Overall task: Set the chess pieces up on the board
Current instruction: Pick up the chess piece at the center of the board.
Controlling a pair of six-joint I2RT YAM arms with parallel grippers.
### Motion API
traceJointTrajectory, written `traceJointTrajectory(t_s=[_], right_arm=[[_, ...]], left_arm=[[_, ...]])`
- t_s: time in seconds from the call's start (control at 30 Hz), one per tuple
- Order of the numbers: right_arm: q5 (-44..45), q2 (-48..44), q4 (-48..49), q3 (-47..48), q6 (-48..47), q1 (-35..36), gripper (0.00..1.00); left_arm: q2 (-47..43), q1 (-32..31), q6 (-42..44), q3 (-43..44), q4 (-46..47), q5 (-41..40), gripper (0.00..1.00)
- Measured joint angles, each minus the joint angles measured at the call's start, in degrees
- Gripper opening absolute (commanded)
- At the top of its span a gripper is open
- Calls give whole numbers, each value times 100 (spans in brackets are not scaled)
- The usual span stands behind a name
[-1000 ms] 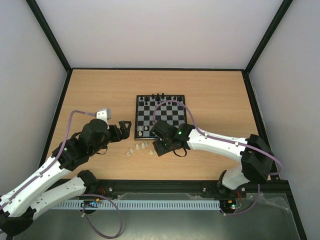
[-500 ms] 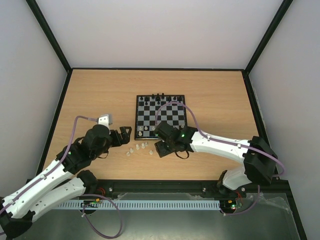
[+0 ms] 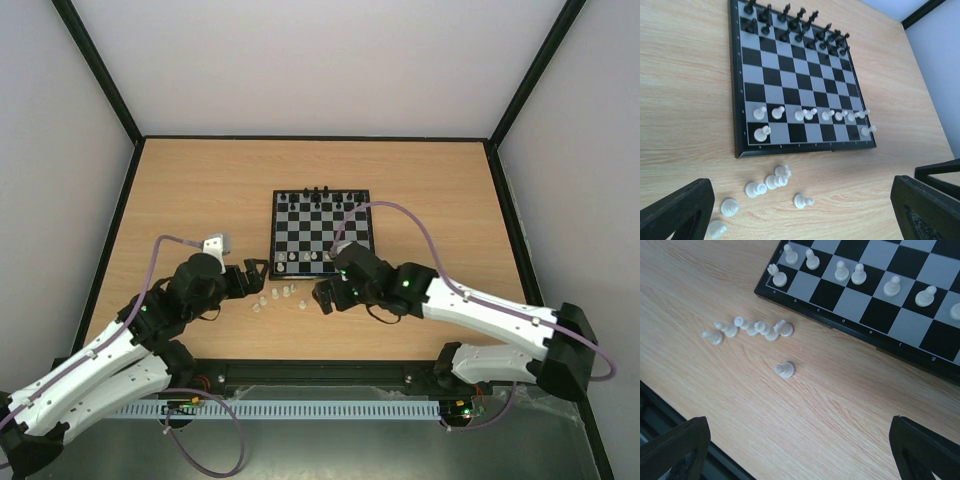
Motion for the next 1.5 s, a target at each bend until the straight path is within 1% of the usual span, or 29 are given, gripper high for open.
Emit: traceJointTrajectory(t_s=[0.13,0.33,0.53,0.77,0.9,1.0,1.07,1.17,1.37,1.43,1.5], right_arm=[[-33,-503,-13,-120,57,0,98],[-256,-955,-26,-122,181,0,99],[-310,-1364,50,-151,249,0,99],[-236,-1530,345,-503,245,0,99],[-289,-1674,579,-612,177,0,99],[-181,-1818,680,-610,166,0,99],[-39,-1670,588,-452,157,-2,99],[144,-1084,439,17,101,0,98],[424,-319,192,247,-81,-2,100],[501,-94,127,313,-133,-2,99],[566,142,101,378,-205,-2,93]], left_arm=[[212,-61,7,-26,136,190,100],[212,-111,61,-85,269,269,99],[-74,-131,184,-240,385,286,99],[-402,-131,404,-240,391,315,100],[-671,-131,476,-238,387,249,100],[-713,-131,494,-227,385,221,99],[-713,-131,494,-219,382,199,99],[-710,-131,492,-192,376,83,99],[-662,-131,385,-166,356,-299,99],[-614,-131,326,-166,328,-404,99],[-592,-131,260,-166,275,-518,99]])
